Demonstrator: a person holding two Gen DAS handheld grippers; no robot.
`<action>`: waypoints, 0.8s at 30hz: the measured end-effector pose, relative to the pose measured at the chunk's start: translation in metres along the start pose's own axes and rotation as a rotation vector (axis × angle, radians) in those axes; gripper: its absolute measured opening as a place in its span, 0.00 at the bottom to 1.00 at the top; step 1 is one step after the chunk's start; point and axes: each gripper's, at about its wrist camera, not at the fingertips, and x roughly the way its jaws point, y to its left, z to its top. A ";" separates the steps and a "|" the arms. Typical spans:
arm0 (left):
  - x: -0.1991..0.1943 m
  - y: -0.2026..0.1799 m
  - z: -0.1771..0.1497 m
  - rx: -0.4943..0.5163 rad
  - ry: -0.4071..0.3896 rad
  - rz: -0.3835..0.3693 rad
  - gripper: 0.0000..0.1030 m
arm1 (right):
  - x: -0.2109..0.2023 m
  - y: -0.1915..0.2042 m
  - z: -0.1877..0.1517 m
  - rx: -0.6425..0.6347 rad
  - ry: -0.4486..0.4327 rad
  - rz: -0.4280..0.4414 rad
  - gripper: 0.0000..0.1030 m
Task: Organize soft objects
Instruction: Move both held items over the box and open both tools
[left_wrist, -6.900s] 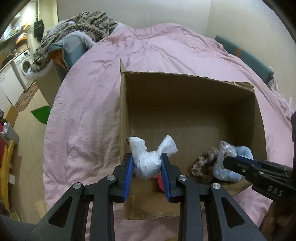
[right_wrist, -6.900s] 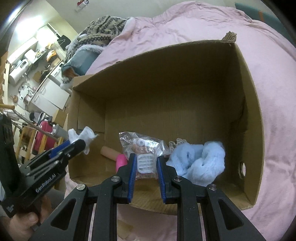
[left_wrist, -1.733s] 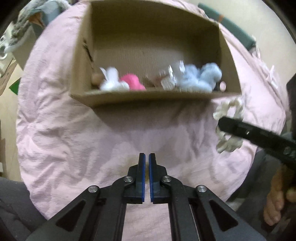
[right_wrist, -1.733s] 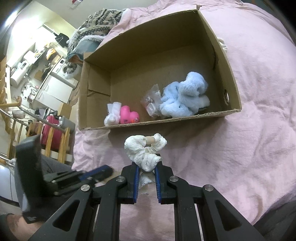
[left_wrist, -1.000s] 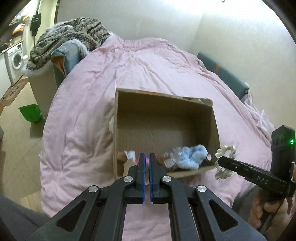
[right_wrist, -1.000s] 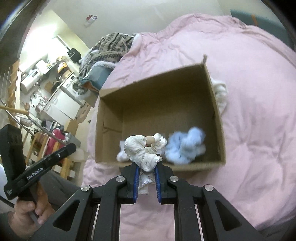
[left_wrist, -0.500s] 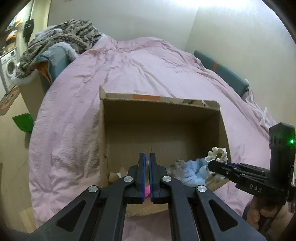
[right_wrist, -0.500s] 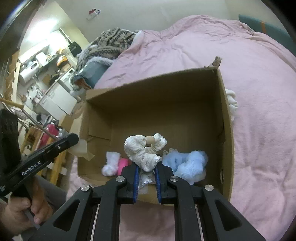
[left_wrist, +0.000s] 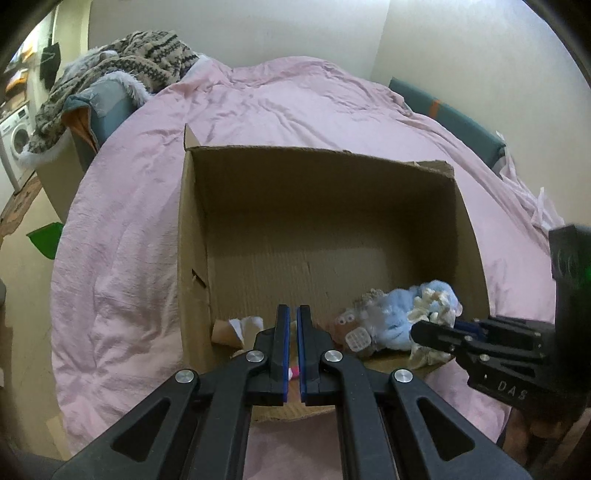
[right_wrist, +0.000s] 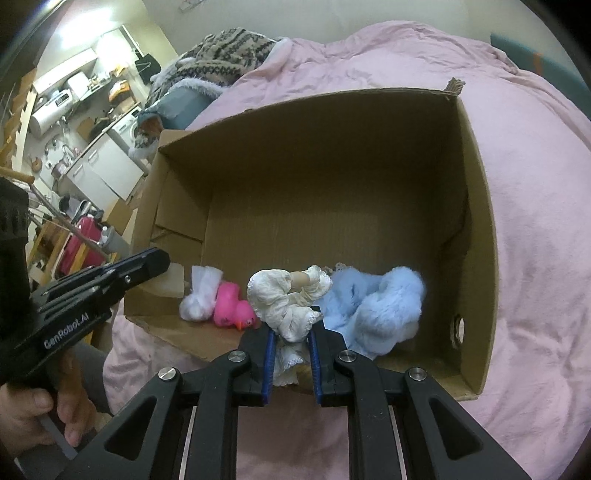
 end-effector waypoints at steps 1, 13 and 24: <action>0.000 -0.001 -0.002 0.005 -0.002 -0.006 0.04 | 0.001 -0.001 0.000 0.003 0.002 0.001 0.16; -0.004 -0.006 -0.003 0.021 -0.034 -0.009 0.04 | 0.001 -0.003 0.004 0.035 0.007 0.028 0.20; -0.009 -0.006 -0.003 0.030 -0.043 0.008 0.08 | -0.005 -0.004 0.002 0.049 -0.017 0.045 0.29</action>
